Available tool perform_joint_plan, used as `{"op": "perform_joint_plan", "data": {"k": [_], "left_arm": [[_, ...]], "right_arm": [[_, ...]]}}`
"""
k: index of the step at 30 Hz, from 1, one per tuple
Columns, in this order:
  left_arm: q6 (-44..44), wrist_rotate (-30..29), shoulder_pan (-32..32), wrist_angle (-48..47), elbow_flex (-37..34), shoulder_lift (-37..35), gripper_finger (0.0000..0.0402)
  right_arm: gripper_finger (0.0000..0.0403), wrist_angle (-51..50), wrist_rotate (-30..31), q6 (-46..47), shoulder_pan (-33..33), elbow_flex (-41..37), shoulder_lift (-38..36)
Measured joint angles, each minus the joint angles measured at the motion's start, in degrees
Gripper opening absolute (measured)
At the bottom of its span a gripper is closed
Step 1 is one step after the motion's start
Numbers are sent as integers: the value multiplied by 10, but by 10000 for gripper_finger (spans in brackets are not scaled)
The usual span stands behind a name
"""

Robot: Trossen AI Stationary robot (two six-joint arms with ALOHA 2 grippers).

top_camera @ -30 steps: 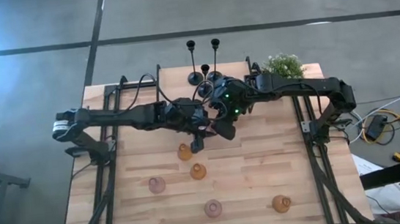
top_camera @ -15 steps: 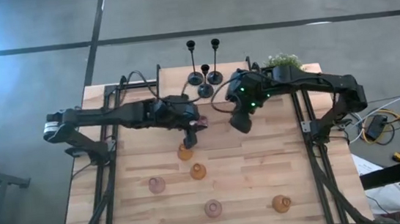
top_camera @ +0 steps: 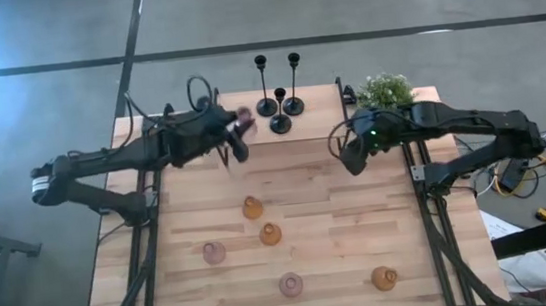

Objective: Pick & Place candle stick holders
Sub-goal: Put the top right pink glass candle holder on the shelf

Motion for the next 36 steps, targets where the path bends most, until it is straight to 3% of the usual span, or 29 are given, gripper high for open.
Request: {"op": "perform_joint_plan", "data": {"k": [8, 13, 23, 36], "left_arm": [[4, 1, 123, 111, -74, 1, 128], [5, 47, 185, 159, -96, 32, 128], [17, 81, 243, 226, -95, 119, 128], [2, 97, 278, 245, -97, 167, 128]], "right_arm": [[109, 59, 25, 52, 0, -141, -91], [100, 72, 49, 69, 0, -184, -118], [96, 100, 51, 57, -1, -202, -129], [82, 100, 52, 37, -3, -202, -132]]}}
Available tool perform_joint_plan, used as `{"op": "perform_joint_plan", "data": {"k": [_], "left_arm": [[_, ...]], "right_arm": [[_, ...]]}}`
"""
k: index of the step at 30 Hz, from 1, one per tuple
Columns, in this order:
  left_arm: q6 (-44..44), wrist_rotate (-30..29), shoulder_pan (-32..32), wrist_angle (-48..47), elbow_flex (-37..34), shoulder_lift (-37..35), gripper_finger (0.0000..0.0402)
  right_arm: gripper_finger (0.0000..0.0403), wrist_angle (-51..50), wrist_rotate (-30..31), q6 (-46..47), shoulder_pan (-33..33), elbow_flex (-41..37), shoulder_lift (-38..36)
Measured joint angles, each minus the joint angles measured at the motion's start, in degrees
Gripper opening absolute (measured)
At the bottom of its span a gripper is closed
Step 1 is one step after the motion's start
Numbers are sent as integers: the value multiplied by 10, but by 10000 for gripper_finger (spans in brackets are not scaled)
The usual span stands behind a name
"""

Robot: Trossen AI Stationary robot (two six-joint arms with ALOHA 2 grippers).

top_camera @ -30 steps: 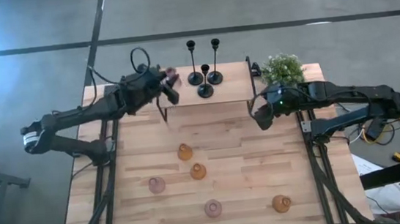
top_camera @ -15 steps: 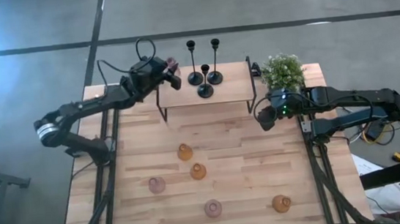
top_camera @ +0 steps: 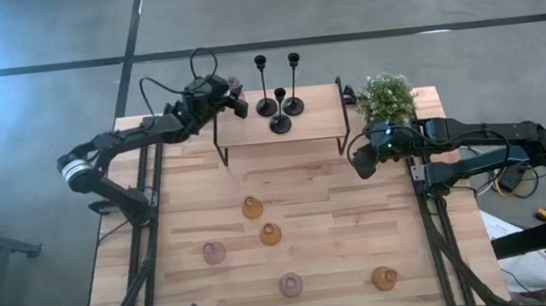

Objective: Pick & Place candle stick holders
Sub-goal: Put the top right pink glass candle holder on the shelf

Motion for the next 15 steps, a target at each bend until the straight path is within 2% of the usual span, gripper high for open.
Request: {"op": "perform_joint_plan", "data": {"k": [15], "left_arm": [[-29, 0, 23, 61, -67, -15, 128]], "right_arm": [[70, 0, 0, -5, 0, 0, 0]]}}
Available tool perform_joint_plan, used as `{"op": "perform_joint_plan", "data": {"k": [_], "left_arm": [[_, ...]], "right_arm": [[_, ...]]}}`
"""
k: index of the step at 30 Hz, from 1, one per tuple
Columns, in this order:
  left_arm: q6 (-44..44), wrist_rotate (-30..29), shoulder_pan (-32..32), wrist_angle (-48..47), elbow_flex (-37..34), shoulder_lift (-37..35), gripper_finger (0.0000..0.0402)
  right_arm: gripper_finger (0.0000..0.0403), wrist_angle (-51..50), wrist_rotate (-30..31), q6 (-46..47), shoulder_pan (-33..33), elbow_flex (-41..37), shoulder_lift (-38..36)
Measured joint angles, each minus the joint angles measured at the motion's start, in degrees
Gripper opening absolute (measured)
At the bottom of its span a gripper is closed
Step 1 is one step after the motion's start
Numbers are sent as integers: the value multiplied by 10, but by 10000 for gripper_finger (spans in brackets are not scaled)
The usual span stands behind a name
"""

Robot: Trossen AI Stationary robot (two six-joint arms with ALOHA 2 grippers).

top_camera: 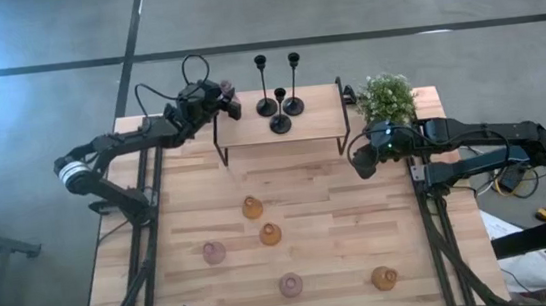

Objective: Pick & Place candle stick holders
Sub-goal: Put the top right pink glass candle holder on the shelf

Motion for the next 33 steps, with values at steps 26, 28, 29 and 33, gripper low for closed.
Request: {"op": "perform_joint_plan", "data": {"k": [26, 28, 29, 33], "left_arm": [[-3, 15, 1, 9, -9, 0, 148], [-3, 20, 1, 9, -9, 0, 149], [-3, 24, 1, 9, -9, 0, 149], [-3, 29, 1, 9, -9, 0, 150]], "right_arm": [[71, 15, 0, 0, 0, 0, 0], [68, 16, 0, 0, 0, 0, 0], [66, 16, 0, 0, 0, 0, 0], [64, 16, -1, 0, 0, 0, 0]]}}
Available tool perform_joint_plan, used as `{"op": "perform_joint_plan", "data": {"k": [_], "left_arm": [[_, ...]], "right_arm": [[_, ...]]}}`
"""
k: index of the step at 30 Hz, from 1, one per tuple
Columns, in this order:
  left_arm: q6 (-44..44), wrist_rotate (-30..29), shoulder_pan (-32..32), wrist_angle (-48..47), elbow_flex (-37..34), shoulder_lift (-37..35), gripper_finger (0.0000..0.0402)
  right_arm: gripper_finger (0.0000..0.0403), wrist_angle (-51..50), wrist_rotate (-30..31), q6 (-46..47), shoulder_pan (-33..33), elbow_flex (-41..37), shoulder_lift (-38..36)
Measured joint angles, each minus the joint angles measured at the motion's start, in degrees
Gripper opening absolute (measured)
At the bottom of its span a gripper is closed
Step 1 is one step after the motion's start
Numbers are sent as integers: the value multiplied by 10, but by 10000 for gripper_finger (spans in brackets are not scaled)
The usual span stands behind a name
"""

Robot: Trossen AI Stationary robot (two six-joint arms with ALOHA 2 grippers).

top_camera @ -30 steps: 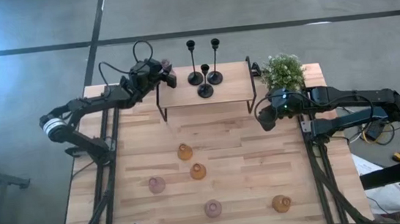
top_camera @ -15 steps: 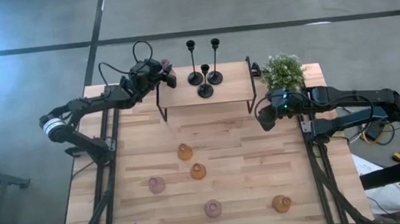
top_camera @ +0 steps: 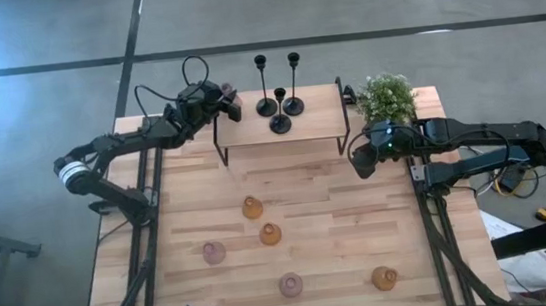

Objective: Pick & Place candle stick holders
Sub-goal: Put the top right pink glass candle holder on the shelf

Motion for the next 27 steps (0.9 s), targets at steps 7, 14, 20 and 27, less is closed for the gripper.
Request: {"op": "perform_joint_plan", "data": {"k": [7, 14, 20, 27], "left_arm": [[3, 0, 0, 0, 0, 0, 151], [4, -1, 0, -1, 0, 0, 152], [3, -1, 2, -1, 0, 0, 152], [-4, -2, 4, -6, 0, 1, 185]], "right_arm": [[74, 1, -2, 0, 0, 0, 0], [76, 1, -7, 0, 0, 0, 0], [68, 1, -9, 0, 0, 0, 0], [76, 1, -22, 2, 0, 0, 0]]}}
